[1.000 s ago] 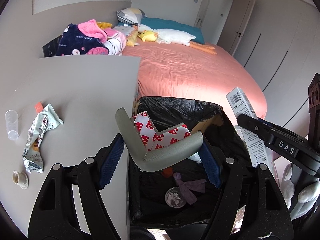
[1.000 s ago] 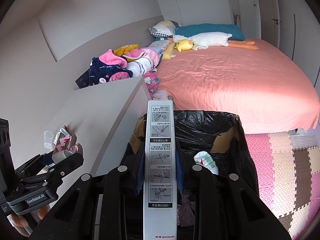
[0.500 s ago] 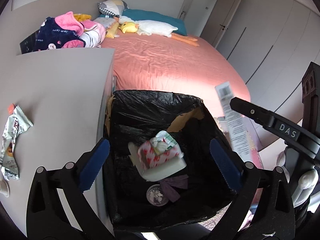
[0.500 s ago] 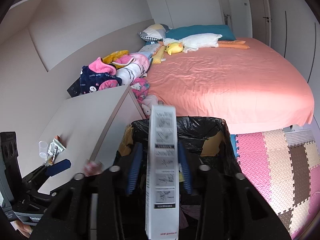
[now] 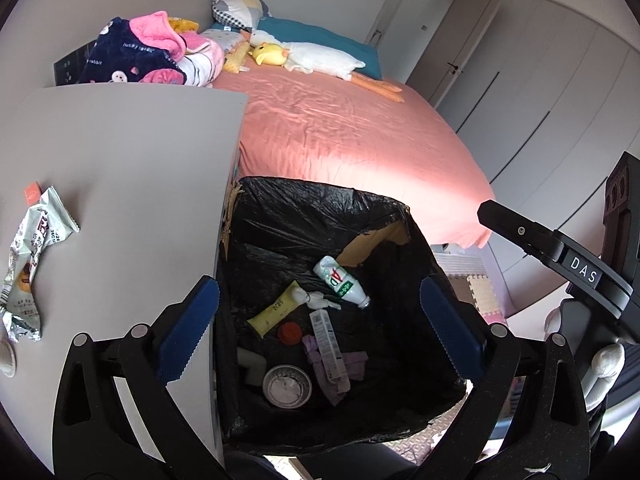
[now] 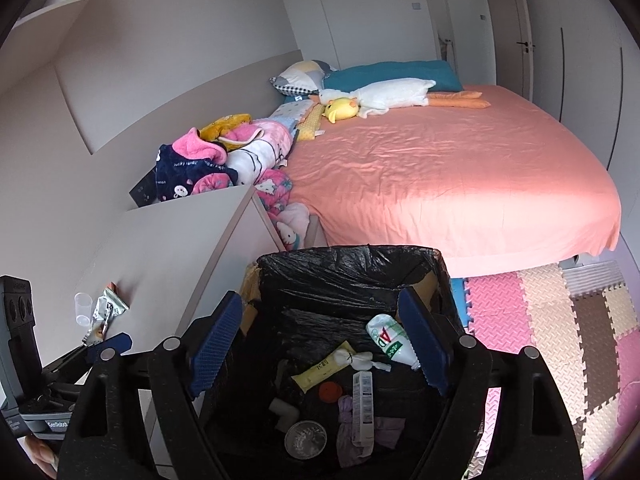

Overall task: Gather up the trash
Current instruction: 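Move the left gripper to the small white cup and grasp it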

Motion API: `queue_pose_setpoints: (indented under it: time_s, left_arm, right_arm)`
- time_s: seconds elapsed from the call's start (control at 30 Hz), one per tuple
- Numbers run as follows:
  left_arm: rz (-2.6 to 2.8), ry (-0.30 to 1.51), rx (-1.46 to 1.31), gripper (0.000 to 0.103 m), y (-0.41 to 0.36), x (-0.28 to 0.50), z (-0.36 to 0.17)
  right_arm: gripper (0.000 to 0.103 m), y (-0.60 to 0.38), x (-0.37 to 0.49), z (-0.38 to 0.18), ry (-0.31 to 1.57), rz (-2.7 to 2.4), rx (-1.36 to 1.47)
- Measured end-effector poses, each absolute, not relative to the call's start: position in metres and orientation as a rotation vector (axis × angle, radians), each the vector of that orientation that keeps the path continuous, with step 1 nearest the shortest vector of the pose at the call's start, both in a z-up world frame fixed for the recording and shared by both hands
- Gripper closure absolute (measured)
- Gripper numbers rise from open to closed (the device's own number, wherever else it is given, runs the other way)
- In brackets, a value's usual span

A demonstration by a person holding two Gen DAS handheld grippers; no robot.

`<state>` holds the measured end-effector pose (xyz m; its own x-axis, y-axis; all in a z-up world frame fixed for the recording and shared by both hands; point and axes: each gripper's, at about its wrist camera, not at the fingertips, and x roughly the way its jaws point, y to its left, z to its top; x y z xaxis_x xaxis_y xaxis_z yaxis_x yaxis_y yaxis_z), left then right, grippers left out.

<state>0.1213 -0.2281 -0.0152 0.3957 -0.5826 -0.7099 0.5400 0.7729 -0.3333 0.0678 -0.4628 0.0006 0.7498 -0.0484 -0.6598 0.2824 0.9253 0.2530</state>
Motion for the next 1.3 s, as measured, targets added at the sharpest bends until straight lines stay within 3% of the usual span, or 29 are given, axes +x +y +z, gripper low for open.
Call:
queue_pose_setpoints:
  time_s: [1.3]
  left_arm:
    - [-0.223, 0.825, -0.015, 0.006, -0.05, 0.1, -0.02]
  right_arm:
    - [0.022, -0.314, 0.11, -0.017, 0.736, 0.092, 0.217]
